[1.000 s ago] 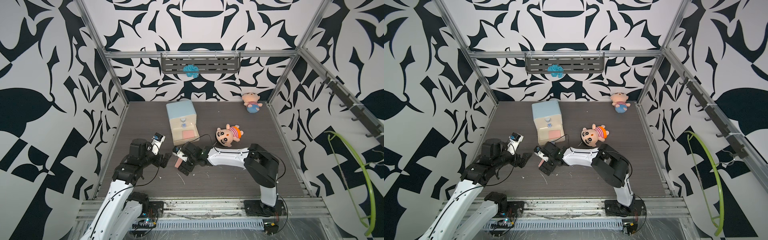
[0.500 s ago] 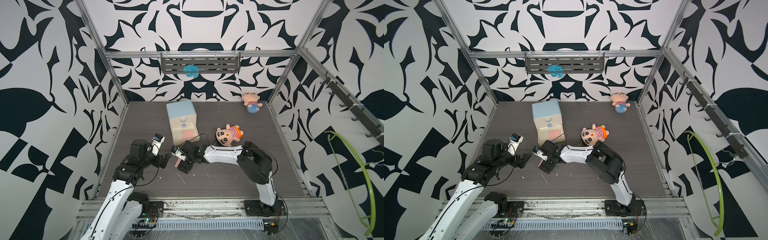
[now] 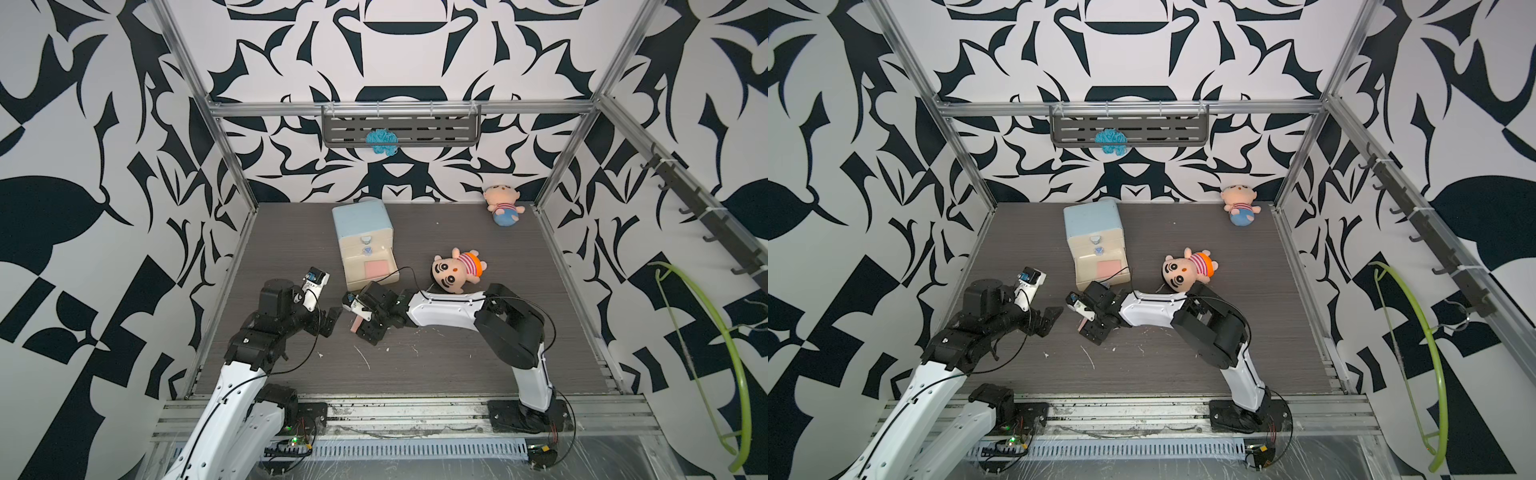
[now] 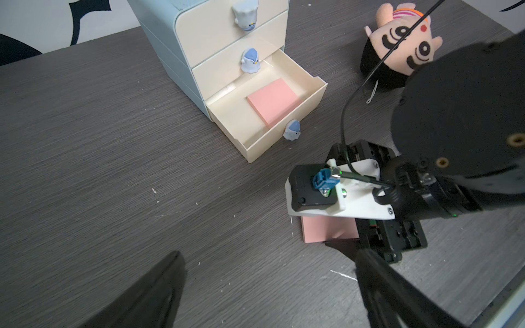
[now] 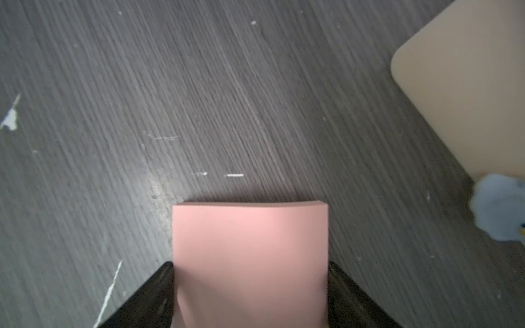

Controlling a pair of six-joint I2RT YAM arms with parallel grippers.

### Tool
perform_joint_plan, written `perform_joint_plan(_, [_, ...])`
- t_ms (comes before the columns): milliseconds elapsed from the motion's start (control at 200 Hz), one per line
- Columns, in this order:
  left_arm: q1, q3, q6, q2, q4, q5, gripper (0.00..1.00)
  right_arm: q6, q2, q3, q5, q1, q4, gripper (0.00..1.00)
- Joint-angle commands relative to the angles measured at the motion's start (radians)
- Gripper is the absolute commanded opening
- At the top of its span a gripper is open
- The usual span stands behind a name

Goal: Please put the sticky notes in the drawer by color
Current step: Pick up the sticky notes from the center of the board, then place the sticky notes in the drawer.

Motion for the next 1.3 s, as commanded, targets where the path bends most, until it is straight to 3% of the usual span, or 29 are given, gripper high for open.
perform_joint_plan(0, [0.002, -0.013, 0.008, -0.008, -0.009, 0.004, 0.99, 0.014, -0.056, -0.015, 0.044, 0.000, -0.030, 0.80])
perform_joint_plan(765, [0.002, 0.009, 0.027, -0.018, -0.007, 0.076, 0.99, 0.199, -0.253, -0.108, -0.004, -0.083, 0.177, 0.76])
perform_joint_plan(1295, [0.002, -0.008, 0.054, -0.063, -0.022, 0.048, 0.99, 0.242, 0.012, 0.270, 0.038, -0.139, 0.268, 0.74])
